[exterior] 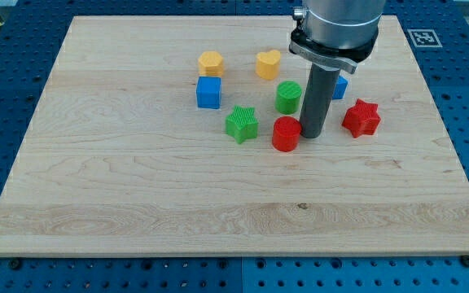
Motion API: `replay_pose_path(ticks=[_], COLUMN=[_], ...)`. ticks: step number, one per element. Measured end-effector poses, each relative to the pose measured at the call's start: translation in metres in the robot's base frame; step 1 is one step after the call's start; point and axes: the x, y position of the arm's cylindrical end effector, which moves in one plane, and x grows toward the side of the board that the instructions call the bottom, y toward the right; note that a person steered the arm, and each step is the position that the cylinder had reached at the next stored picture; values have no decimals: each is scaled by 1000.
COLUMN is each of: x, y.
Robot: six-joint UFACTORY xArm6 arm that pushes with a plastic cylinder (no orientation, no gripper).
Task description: Move the red circle towards the green star
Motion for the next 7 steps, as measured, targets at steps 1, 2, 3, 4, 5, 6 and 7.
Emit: replay_pose_path(ticks=[1, 2, 3, 4, 5, 6, 7], x=[4, 19, 34, 44, 35, 14, 4], y=[14, 38, 68, 107, 131, 133, 126])
